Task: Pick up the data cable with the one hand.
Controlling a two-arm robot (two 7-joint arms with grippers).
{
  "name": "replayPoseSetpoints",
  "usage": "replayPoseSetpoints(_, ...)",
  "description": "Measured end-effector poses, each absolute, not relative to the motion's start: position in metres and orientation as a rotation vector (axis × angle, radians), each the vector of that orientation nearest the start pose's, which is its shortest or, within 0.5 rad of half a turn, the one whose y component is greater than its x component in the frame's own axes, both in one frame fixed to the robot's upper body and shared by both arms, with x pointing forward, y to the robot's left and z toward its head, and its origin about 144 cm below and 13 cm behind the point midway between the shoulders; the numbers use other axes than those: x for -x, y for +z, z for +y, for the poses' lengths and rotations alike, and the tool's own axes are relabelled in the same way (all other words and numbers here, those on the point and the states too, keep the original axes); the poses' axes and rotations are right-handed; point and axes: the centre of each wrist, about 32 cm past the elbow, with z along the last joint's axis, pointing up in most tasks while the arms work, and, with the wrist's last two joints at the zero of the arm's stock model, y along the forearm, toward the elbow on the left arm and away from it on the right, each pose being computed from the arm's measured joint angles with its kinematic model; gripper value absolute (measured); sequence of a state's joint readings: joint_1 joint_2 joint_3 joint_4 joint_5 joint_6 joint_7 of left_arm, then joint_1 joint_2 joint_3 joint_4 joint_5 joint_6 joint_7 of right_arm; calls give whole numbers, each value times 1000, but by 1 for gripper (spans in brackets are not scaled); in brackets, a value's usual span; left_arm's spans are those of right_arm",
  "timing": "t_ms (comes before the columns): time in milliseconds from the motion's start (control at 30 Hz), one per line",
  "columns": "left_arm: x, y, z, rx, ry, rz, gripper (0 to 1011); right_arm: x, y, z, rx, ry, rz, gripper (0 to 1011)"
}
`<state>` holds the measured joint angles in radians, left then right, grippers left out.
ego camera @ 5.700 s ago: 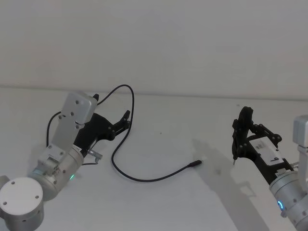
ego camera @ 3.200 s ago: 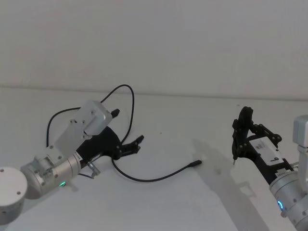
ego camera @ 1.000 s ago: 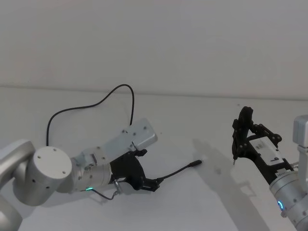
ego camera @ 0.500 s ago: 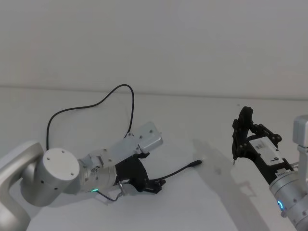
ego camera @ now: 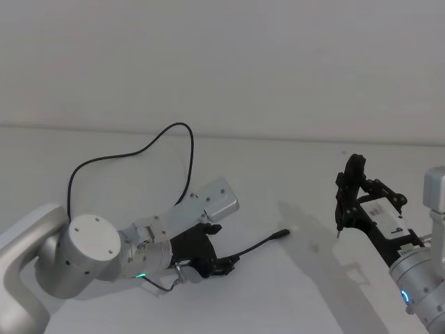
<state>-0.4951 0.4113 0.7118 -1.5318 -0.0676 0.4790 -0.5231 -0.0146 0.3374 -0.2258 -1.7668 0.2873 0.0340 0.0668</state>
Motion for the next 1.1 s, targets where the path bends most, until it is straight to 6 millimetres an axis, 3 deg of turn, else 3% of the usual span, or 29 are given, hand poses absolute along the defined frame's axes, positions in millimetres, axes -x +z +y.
replayPoseSetpoints(267, -527, 1228, 157, -644, 567, -148, 619, -443, 1189, -237, -26, -1229, -75, 268)
replayPoseSetpoints(1033, -527, 1228, 156, -648, 569, -147, 473, -443, 1189, -237, -26, -1229, -75, 268)
replayPoseSetpoints(1100, -527, 1228, 156, -649, 570, -147, 424, -443, 1189, -237, -26, -1229, -75, 268)
